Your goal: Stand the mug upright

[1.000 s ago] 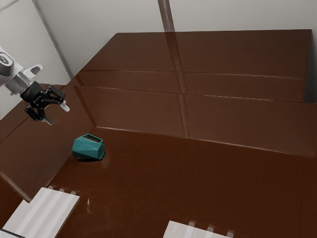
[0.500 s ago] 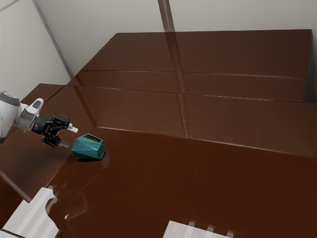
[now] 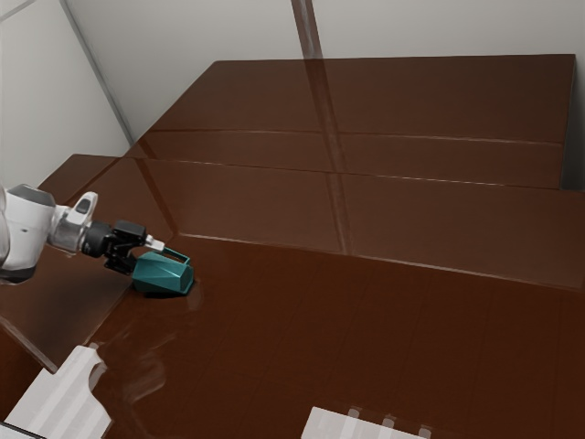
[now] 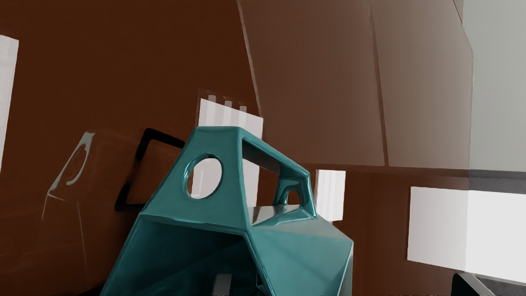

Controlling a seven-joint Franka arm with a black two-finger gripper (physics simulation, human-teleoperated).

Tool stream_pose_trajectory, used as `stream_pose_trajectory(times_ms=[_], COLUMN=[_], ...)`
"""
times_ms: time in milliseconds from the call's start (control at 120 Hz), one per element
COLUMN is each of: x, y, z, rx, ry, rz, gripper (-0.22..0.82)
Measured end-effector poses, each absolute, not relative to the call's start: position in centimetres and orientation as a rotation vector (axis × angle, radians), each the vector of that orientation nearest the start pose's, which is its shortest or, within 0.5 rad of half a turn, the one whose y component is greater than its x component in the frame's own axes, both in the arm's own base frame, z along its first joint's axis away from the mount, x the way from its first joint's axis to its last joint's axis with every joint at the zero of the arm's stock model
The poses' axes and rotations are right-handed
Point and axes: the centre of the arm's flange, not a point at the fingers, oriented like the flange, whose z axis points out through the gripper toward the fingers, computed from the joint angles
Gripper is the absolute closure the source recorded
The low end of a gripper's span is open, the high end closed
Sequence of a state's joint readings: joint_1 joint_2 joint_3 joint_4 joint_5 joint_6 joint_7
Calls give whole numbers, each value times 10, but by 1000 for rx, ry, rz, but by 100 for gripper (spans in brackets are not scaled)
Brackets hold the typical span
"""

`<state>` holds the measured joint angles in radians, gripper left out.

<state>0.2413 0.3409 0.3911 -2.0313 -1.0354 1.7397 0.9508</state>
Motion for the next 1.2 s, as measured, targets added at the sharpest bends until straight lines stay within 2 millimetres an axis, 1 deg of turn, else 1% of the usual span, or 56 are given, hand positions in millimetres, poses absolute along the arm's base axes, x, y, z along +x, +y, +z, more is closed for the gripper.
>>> stream_pose_trajectory(times_ms=[42, 117, 158, 208, 267, 375, 508, 742, 775, 800, 842, 892, 975, 1017, 1058, 1108, 1150, 1200], x=[492, 492, 492, 492, 492, 492, 494, 502, 505, 508, 517, 530, 544, 555, 567, 573, 578, 583], y=[257, 257, 257, 257, 256, 256, 254, 240, 237, 235, 231, 228, 223, 220, 210, 195, 181, 164], z=[281, 280, 279, 278, 278, 278, 281, 292, 302, 312, 336, 365, 393, 412, 433, 452, 460, 463], rx=[2190, 2192, 2192, 2192, 2191, 2191, 2177, 2023, 2009, 2003, 2020, 2081, 2204, 2291, 2385, 2500, 2596, 2708], ry=[221, 204, 198, 190, 179, 162, 148, 148, 134, 115, 60, -26, -134, -211, -301, -401, -476, -551], rz=[251, 264, 268, 272, 277, 286, 308, 384, 401, 417, 440, 444, 416, 395, 362, 304, 239, 153], gripper=[15, 35, 44, 53, 60, 67, 73, 76, 77, 77, 77, 77, 77, 78, 78, 78, 78, 78])
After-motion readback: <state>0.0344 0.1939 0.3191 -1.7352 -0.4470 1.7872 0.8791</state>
